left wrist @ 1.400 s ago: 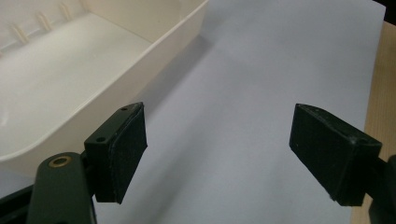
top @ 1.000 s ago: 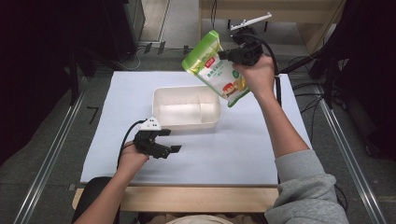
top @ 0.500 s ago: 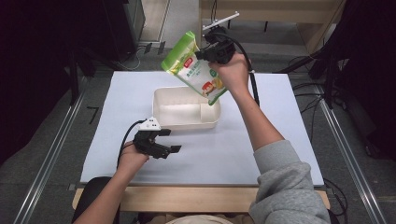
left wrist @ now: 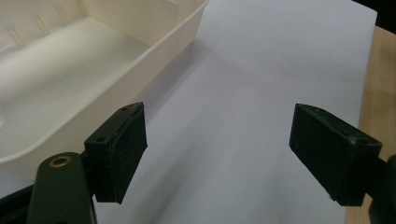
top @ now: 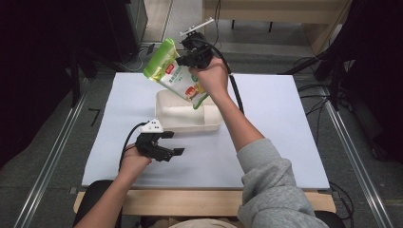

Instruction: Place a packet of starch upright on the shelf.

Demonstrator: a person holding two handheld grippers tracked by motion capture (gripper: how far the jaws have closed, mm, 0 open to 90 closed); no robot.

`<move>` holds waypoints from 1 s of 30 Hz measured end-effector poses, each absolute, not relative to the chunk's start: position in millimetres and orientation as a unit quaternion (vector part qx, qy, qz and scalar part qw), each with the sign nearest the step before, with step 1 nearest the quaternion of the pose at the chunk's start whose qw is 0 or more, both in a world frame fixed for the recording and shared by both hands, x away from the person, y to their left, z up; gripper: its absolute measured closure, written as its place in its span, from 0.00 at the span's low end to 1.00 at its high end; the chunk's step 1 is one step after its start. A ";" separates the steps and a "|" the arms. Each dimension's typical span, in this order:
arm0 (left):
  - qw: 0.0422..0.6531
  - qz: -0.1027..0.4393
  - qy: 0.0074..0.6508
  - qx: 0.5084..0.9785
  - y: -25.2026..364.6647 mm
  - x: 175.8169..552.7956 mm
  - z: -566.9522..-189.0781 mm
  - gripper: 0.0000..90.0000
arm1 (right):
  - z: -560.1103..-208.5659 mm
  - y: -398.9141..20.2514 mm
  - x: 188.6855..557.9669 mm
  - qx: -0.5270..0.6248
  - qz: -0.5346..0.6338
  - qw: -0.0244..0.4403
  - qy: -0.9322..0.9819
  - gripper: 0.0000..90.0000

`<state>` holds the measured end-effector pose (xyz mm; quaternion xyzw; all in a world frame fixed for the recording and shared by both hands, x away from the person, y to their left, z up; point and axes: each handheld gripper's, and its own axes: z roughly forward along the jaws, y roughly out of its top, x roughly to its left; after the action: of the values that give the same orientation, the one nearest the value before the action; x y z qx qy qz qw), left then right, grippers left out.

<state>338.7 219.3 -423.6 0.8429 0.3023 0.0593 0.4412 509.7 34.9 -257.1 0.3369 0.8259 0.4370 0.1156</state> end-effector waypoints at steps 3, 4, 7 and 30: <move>0.441 0.058 0.303 0.842 219.7 338.5 -423.0 0.22 | -264.8 54.9 510.6 0.334 0.438 0.104 0.828 1.00; 0.443 0.058 0.304 0.842 219.7 338.5 -423.0 0.22 | -264.8 54.9 510.6 0.334 0.438 0.104 0.828 1.00; 0.442 0.059 0.304 0.842 220.2 338.7 -422.8 0.22 | -271.0 68.3 510.9 0.331 0.441 0.096 0.829 1.00; 0.441 0.059 0.300 0.844 219.3 338.7 -423.3 0.22 | -327.5 68.1 517.3 0.348 0.449 0.068 0.820 1.00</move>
<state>338.7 219.3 -423.3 0.8438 0.2997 0.0592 0.4413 517.3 68.1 -327.5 0.3478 0.8201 0.4492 0.0682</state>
